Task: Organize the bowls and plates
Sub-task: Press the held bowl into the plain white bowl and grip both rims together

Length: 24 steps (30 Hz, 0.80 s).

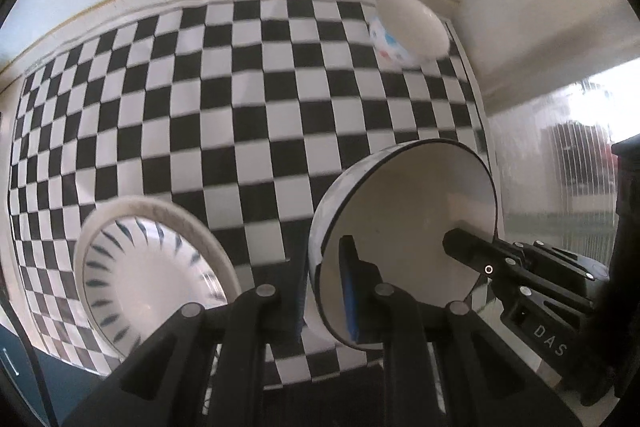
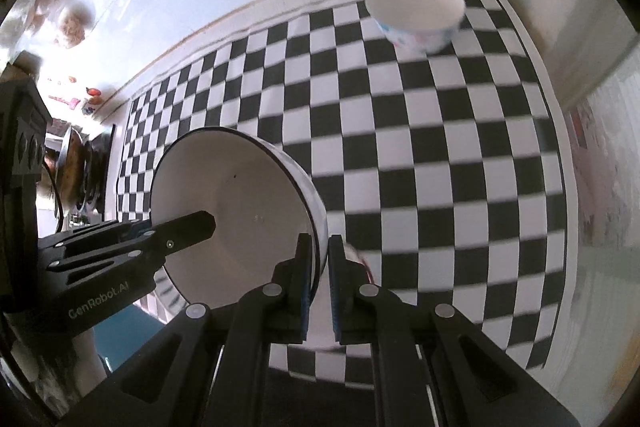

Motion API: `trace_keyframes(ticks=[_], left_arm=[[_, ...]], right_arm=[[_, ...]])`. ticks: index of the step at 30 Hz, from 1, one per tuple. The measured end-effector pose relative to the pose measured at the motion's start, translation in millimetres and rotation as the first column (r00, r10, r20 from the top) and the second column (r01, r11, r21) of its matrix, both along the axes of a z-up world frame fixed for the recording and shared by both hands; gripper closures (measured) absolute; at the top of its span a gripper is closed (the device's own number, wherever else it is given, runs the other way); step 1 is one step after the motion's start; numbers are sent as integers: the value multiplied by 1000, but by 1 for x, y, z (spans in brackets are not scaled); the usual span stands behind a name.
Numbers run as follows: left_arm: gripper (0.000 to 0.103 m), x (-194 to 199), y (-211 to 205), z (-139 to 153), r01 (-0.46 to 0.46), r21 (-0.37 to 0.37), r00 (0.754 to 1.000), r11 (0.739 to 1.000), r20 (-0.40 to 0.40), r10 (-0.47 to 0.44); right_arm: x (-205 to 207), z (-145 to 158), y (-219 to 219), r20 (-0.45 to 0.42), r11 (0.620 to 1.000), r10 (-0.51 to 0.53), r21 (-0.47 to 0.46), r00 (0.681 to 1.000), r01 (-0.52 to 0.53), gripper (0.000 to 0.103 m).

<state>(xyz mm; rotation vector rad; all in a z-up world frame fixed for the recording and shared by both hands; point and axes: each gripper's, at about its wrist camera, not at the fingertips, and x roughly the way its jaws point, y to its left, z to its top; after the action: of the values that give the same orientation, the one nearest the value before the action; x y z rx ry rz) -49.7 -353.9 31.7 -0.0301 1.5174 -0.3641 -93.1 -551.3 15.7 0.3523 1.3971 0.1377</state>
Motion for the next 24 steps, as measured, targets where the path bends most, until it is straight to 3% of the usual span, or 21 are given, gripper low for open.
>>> trace_keyframes(ticks=[13, 24], left_arm=[[90, -32, -9, -78, 57, 57, 985, 997, -168, -47], [90, -31, -24, -98, 74, 69, 977, 995, -206, -58]], right_arm=[[-35, -67, -2, -134, 1000, -12, -19, 991, 9, 94], [-34, -86, -11, -188, 1000, -24, -5, 982, 24, 94]])
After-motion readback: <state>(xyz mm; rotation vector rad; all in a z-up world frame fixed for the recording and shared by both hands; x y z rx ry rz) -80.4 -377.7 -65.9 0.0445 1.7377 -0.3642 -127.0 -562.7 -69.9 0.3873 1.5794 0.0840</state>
